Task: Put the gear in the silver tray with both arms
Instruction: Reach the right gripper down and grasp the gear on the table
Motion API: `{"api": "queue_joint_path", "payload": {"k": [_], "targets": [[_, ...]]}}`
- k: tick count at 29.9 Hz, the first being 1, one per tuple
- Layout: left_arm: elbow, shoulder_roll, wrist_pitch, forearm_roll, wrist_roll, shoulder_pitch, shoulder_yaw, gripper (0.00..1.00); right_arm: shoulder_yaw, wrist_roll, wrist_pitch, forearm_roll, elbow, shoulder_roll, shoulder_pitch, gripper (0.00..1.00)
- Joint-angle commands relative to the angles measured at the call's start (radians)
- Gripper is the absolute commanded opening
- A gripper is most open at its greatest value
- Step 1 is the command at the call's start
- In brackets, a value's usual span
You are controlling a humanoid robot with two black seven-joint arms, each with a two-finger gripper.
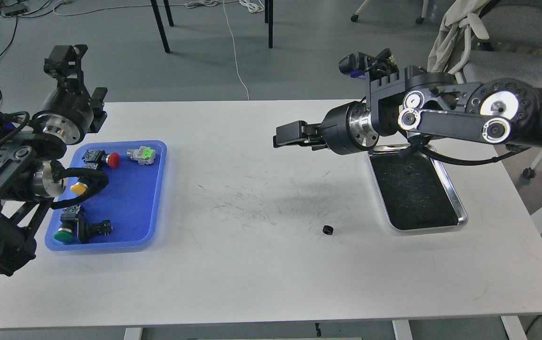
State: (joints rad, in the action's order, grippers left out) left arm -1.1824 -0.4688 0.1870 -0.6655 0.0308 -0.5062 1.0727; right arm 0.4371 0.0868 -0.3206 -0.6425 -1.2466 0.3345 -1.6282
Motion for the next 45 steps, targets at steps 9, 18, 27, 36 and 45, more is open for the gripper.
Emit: {"api": "queue_joint_path", "payload": {"k": [9,18,27,36,45], "targets": [[-0.023,-0.011,0.009,-0.059,0.001,0.017,0.001,0.98,0.273,-0.007,0.003,-0.192,0.006,-0.305,-0.041,0.97],[-0.048,-0.03,0.011,-0.059,0.001,0.018,0.006,0.98,0.351,-0.013,0.003,-0.2,0.024,-0.316,0.002,0.97],[-0.046,-0.027,0.011,-0.06,0.003,0.018,0.004,0.98,0.39,-0.013,0.0,-0.201,0.026,-0.311,0.036,0.91],[-0.046,-0.027,0.011,-0.06,0.001,0.018,-0.002,0.98,0.416,-0.013,0.0,-0.244,0.032,-0.308,0.056,0.68],[-0.046,-0.027,0.011,-0.06,0.001,0.018,-0.002,0.98,0.414,-0.018,0.0,-0.246,0.058,-0.313,0.073,0.51]]}}
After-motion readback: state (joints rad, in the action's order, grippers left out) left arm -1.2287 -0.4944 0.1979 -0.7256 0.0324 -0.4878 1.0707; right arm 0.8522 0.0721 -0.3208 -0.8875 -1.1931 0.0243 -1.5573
